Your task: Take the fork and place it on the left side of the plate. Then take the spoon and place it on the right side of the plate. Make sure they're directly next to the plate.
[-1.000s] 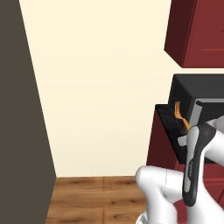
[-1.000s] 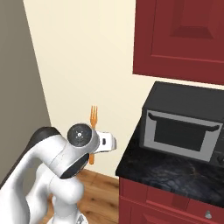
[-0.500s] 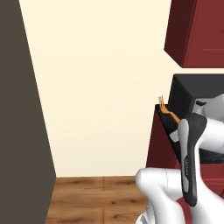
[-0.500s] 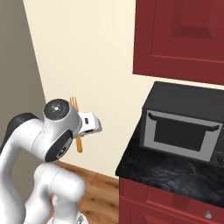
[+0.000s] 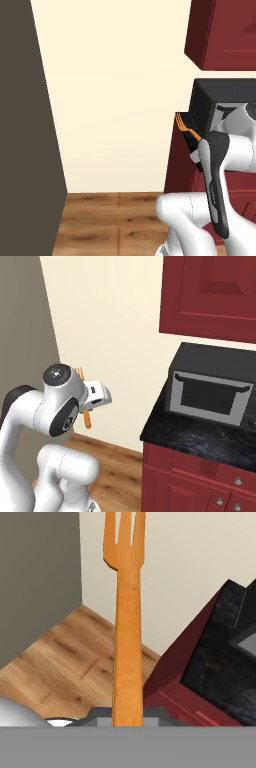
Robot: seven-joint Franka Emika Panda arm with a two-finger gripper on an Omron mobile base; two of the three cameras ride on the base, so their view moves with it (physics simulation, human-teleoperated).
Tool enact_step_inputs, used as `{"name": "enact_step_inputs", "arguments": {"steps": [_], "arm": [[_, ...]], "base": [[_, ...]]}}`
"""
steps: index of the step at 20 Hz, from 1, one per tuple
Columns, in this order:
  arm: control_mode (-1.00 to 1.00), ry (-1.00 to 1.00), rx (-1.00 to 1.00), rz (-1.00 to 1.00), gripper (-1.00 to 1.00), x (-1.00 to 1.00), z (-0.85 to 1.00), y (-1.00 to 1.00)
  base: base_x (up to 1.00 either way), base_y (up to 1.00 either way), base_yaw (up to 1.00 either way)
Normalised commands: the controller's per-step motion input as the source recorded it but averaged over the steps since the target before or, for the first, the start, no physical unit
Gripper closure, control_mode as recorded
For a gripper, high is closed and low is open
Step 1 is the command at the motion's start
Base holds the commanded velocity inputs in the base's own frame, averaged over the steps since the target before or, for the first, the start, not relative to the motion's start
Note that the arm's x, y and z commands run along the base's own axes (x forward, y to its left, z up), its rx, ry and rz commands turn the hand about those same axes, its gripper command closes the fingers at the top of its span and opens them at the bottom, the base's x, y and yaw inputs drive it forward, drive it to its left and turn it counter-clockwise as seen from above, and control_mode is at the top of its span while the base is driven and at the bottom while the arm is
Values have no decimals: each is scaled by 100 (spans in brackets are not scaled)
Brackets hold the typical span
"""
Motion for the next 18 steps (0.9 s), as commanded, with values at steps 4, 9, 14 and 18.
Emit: {"name": "enact_step_inputs", "arguments": {"steps": [4,9,14,18], "arm": [[100,0,0,0,100,0,0,0],[100,0,0,0,100,0,0,0],[100,0,0,0,100,0,0,0],[100,0,0,0,100,0,0,0]], "base": [[-99,0,0],[-100,-7,0],[-100,-13,-7],[-100,-5,-8]]}}
